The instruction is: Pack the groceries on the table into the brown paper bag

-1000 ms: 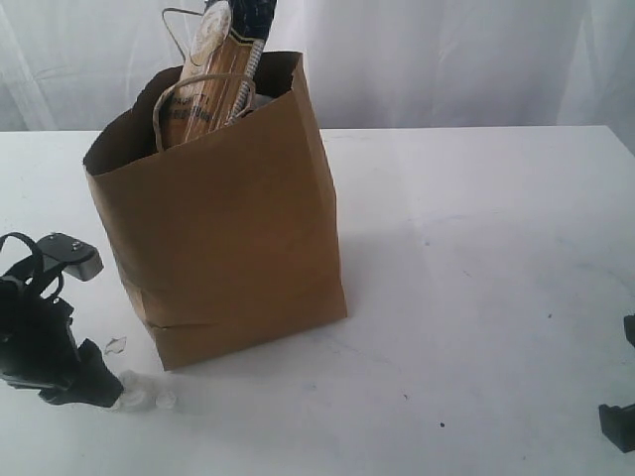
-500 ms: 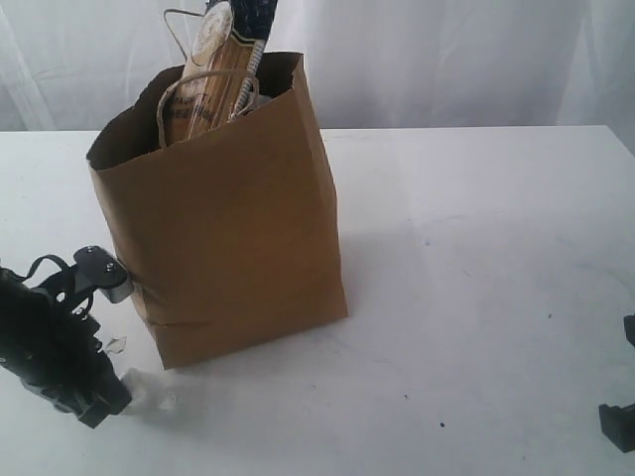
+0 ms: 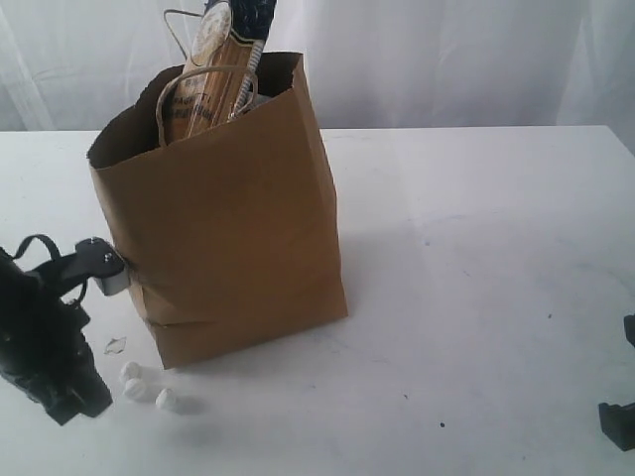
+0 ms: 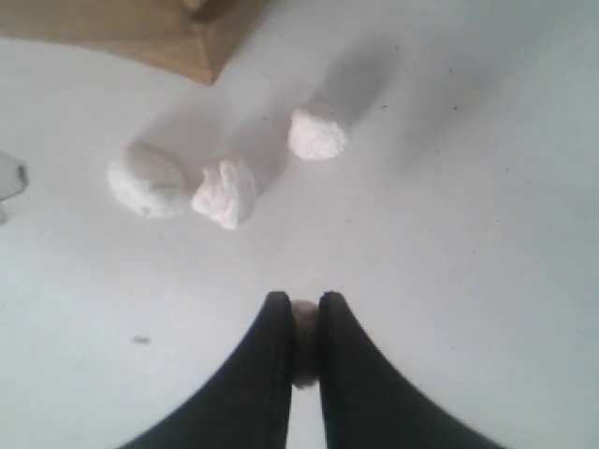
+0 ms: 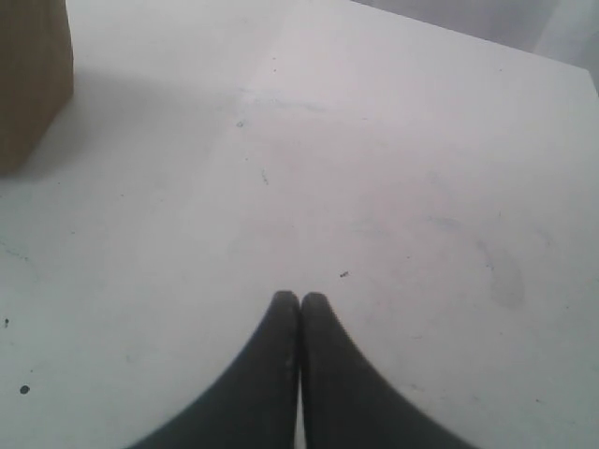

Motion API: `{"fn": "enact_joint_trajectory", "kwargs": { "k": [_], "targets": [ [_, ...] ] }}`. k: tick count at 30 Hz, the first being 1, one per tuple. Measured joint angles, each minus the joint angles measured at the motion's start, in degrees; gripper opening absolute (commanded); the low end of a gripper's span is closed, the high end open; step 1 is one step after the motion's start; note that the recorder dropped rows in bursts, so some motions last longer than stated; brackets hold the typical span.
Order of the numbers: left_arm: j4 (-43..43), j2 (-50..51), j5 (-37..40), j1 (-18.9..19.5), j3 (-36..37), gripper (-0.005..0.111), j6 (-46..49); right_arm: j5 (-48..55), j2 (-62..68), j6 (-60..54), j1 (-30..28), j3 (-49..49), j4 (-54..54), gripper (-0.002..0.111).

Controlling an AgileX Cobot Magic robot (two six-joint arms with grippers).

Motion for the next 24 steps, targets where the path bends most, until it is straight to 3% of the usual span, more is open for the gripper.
{"fn": "enact_joint_trajectory", "kwargs": {
  "k": [3, 7, 11, 13, 15, 20, 24],
  "targets": [
    [10.45, -5.15, 9.48, 0.0, -6.74, 0.0, -10.22, 0.0, 0.0, 0.09, 0.0, 0.0, 0.0, 0.0],
    [14.74, -11.79, 26.16, 0.0, -18.24, 0.0, -15.93, 0.0, 0.0, 0.09, 0.0, 0.0, 0.0, 0.0],
    [14.44, -17.43, 26.66, 0.0, -31.73, 0.0, -17.81, 0.0, 0.0, 0.09, 0.0, 0.0, 0.0, 0.0],
    [10.56, -19.29, 24.19, 0.0, -37.45, 0.0, -18.15, 0.0, 0.0, 0.09, 0.0, 0.0, 0.0, 0.0],
    [4.45, -20.02, 16.03, 0.0, -40.27, 0.0, -18.15, 0.0, 0.0, 0.09, 0.0, 0.0, 0.0, 0.0],
    [-11.49, -20.11, 2.65, 0.0, -41.25, 0.0, -16.25, 0.0, 0.0, 0.09, 0.0, 0.0, 0.0, 0.0],
    [-15.97, -19.33, -0.34, 0.0, -41.25, 0.0, -14.38, 0.0, 0.0, 0.09, 0.0, 0.0, 0.0, 0.0]
  ]
}}
